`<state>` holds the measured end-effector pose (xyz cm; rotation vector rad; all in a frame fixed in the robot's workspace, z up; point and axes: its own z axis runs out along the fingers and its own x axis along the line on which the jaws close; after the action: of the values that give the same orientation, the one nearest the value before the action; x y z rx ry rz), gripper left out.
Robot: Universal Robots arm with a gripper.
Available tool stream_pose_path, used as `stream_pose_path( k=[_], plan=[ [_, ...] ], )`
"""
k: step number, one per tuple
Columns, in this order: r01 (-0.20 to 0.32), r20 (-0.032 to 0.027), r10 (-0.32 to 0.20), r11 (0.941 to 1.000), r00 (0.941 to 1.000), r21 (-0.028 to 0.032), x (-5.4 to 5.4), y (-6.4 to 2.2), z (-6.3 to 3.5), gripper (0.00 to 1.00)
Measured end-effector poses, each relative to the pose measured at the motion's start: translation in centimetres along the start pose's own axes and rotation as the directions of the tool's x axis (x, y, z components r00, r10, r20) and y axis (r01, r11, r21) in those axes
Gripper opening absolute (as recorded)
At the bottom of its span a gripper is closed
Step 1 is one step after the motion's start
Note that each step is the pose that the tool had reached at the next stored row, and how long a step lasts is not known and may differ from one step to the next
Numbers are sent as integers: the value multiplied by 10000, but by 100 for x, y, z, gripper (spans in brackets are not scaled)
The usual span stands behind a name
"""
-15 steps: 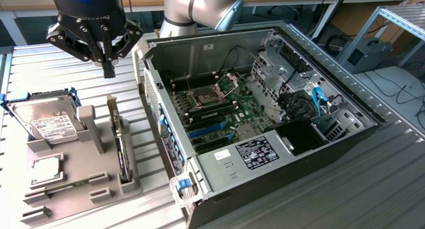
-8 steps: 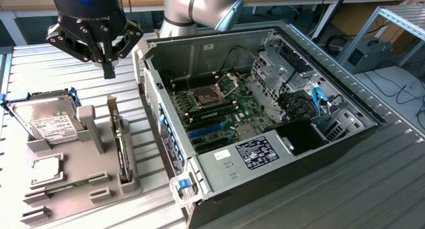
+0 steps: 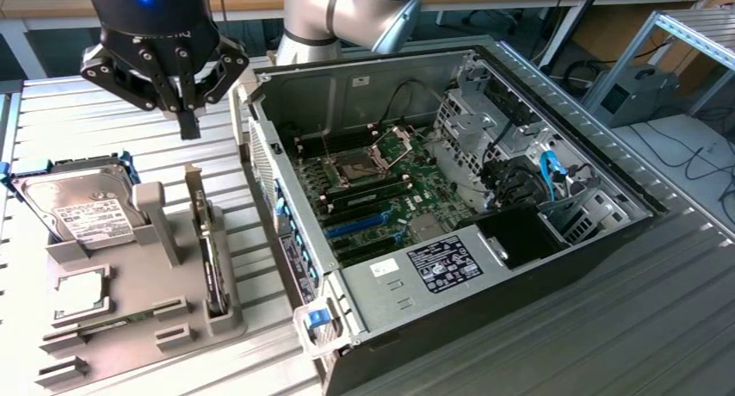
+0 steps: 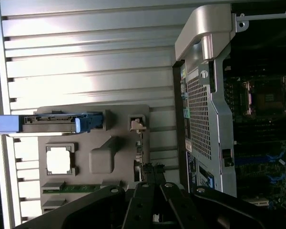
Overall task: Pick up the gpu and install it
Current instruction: 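Reach for the gpu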
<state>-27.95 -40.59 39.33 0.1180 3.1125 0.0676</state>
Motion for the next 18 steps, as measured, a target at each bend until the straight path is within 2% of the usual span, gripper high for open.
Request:
stream_pose_path(
  k=[18],
  plan=[
    [0,1,0,10000,10000,6,-10,-124,-5,11]
  ],
)
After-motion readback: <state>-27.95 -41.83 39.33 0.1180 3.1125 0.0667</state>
